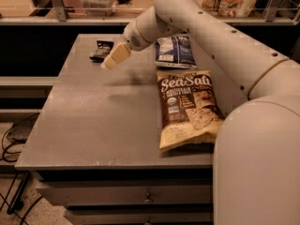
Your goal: Pick rxbar chocolate
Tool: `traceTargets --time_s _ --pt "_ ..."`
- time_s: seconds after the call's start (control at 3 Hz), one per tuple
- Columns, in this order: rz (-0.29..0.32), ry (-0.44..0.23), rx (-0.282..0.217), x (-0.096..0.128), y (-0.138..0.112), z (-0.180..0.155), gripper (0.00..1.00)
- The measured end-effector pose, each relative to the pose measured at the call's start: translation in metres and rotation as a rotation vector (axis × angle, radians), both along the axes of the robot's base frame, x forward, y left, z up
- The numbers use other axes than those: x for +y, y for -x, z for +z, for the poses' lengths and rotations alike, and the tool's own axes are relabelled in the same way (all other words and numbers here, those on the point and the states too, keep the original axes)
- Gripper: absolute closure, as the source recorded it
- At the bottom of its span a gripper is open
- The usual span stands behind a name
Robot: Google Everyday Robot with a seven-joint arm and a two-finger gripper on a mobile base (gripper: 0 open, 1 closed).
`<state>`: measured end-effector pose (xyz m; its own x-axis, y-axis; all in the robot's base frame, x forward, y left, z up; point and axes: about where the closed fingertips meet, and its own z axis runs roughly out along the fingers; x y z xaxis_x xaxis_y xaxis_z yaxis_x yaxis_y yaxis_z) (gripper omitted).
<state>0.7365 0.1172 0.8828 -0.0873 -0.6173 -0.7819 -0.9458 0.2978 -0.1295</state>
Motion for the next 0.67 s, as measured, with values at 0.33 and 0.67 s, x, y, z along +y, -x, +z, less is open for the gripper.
traceTargets --time_s 0.33,0.67 --pt "0.024 -0.020 0.005 0.024 -0.018 -0.006 0.00" --pt "0.040 -0.034 0.008 0.043 -0.032 -0.014 0.00"
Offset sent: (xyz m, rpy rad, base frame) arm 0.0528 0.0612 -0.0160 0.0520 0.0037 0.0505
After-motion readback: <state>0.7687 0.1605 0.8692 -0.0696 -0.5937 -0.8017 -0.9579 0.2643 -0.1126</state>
